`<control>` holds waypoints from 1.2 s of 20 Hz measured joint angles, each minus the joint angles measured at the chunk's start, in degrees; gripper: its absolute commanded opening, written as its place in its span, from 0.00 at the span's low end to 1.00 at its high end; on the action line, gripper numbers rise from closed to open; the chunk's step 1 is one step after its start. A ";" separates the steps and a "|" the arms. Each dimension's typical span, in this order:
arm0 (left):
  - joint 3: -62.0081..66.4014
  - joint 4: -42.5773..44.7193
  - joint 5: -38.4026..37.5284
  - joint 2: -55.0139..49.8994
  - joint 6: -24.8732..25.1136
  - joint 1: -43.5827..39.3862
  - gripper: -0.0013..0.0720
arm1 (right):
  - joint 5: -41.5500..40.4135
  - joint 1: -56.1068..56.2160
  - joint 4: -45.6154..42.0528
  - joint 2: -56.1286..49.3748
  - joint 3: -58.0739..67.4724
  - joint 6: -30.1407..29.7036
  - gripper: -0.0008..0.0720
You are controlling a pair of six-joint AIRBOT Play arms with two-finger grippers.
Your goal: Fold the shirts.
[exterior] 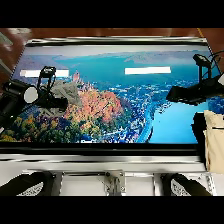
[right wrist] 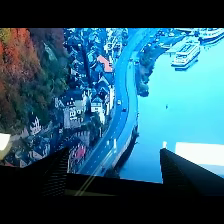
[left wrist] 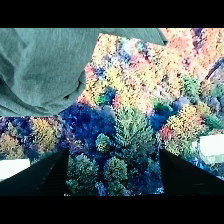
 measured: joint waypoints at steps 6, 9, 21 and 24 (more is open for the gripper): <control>0.00 0.00 0.00 0.00 -0.02 0.00 0.90 | 0.02 0.00 0.00 0.00 0.00 0.00 0.95; 0.00 0.00 0.02 0.00 0.00 0.00 0.90 | 0.02 0.00 0.00 0.02 0.00 0.00 0.95; 0.00 -0.24 1.18 -0.13 -0.02 0.00 0.90 | -9.94 -0.02 0.57 0.00 0.00 -0.02 0.95; -0.02 -1.99 3.04 -0.15 -0.02 0.00 0.90 | -6.32 -0.02 1.14 0.00 0.00 -0.74 0.95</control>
